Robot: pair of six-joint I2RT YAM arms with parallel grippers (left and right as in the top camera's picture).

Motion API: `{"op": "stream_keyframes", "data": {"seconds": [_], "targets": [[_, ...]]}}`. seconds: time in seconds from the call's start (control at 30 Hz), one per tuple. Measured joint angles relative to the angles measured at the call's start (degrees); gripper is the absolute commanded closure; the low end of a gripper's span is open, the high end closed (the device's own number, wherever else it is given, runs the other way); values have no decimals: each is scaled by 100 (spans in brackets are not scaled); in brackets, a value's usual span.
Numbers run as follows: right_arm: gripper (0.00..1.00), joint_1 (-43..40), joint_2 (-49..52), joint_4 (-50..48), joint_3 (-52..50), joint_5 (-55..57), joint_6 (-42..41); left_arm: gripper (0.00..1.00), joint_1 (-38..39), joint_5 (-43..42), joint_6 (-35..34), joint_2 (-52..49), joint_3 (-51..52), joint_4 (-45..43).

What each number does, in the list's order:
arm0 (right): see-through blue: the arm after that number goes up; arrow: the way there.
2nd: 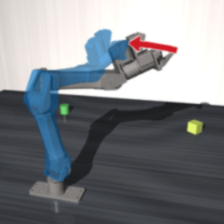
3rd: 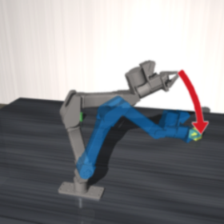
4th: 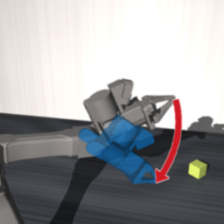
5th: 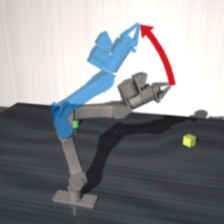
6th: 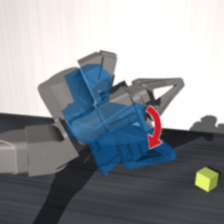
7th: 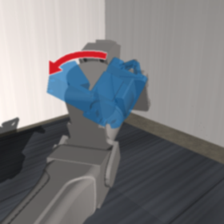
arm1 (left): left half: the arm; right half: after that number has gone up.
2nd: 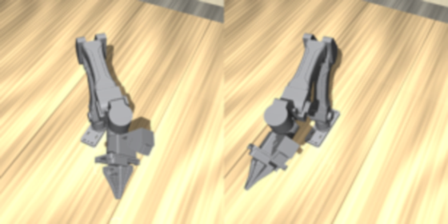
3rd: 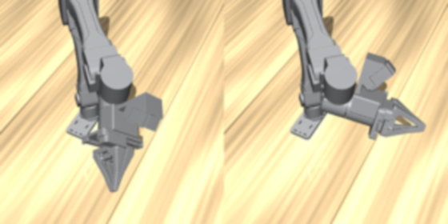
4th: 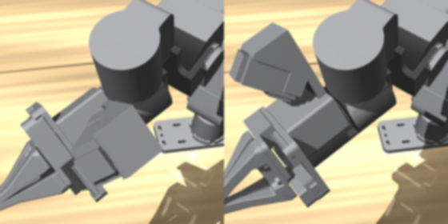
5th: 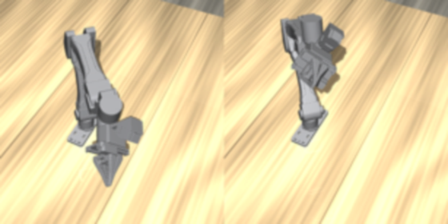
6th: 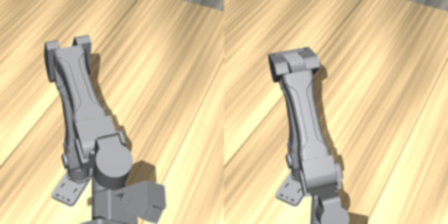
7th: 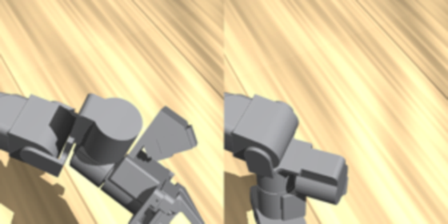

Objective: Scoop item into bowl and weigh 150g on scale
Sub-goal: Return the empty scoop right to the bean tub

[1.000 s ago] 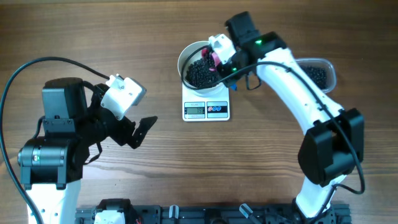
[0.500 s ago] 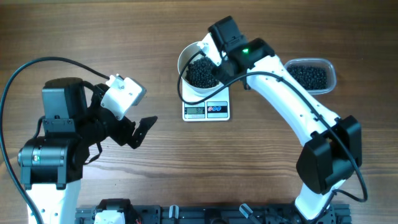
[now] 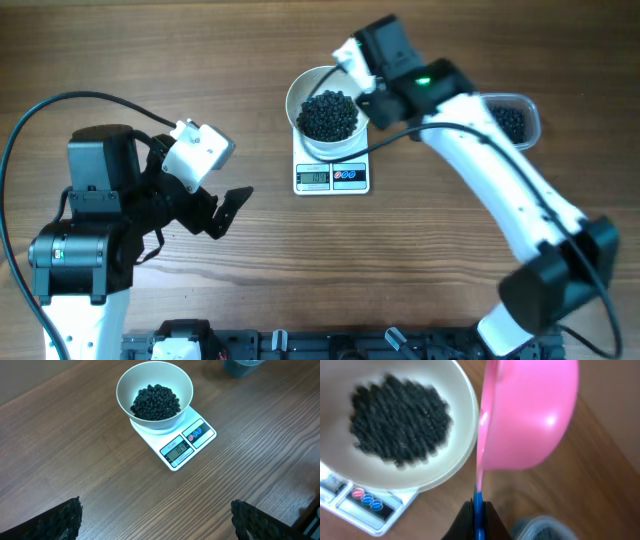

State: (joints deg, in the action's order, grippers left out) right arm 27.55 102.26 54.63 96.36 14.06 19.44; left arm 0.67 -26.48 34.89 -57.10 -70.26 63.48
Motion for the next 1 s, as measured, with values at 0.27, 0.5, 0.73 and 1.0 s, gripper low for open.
{"op": "stream_keyframes", "data": {"seconds": [0.27, 0.5, 0.73, 1.0], "targets": [[96, -2328, -474, 1816, 66, -162, -616, 0, 0, 0, 0, 0, 0, 0], [96, -3392, -431, 1751, -560, -1244, -431, 0, 0, 0, 0, 0, 0, -2], [96, -3668, -356, 695, -1720, -1814, -376, 0, 0, -2, 0, 0, 0, 0], [96, -3753, -348, 693, -1753, -1386, -264, 0, 0, 0, 0, 0, 0, 0]]}}
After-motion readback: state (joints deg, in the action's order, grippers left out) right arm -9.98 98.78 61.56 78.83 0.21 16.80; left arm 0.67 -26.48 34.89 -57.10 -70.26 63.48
